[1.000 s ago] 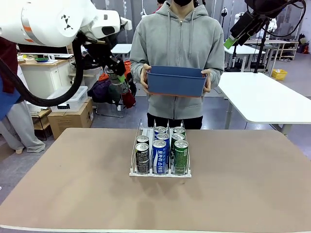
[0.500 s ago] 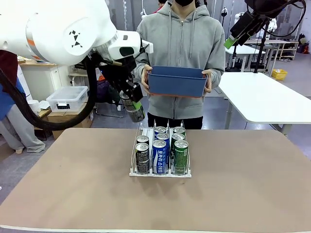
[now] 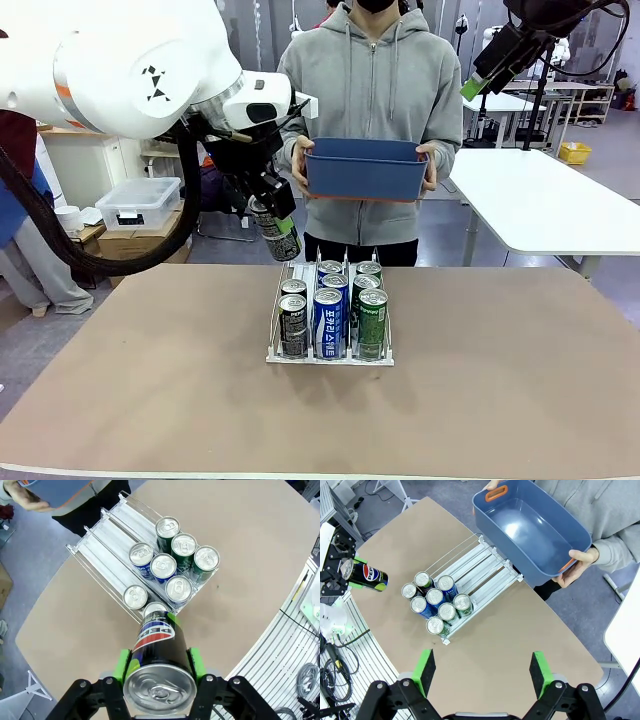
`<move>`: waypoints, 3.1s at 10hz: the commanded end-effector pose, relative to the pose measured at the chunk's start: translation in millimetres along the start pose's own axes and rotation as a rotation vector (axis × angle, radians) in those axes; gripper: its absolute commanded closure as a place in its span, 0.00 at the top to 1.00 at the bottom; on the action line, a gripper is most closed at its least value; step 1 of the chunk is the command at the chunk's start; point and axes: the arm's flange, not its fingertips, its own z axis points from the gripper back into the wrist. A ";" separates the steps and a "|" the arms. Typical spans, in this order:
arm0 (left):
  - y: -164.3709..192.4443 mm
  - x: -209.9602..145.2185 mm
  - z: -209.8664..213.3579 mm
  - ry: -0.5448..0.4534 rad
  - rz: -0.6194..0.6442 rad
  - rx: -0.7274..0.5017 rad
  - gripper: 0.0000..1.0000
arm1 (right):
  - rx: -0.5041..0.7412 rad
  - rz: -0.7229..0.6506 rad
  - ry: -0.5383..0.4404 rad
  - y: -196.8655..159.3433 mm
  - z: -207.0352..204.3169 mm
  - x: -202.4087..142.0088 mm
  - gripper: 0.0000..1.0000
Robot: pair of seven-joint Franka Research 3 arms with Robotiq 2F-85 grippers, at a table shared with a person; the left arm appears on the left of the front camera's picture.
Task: Fill the beverage cans into the dispenser.
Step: Place the picked Pepsi coke in the line of the Automatic Can Dispenser with the same cans.
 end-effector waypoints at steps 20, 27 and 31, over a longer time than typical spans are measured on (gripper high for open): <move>-49.8 -61.1 -124.4 0.024 -0.066 0.115 0.58 | 0.005 -0.001 0.007 0.5 1.1 -1.1 1.00; -42.5 -68.7 -147.5 0.085 -0.047 0.131 0.58 | 0.005 -0.001 0.007 0.5 1.1 -1.1 1.00; -29.6 -68.0 -158.6 0.096 -0.049 0.122 0.58 | 0.005 -0.001 0.007 0.5 1.1 -1.1 1.00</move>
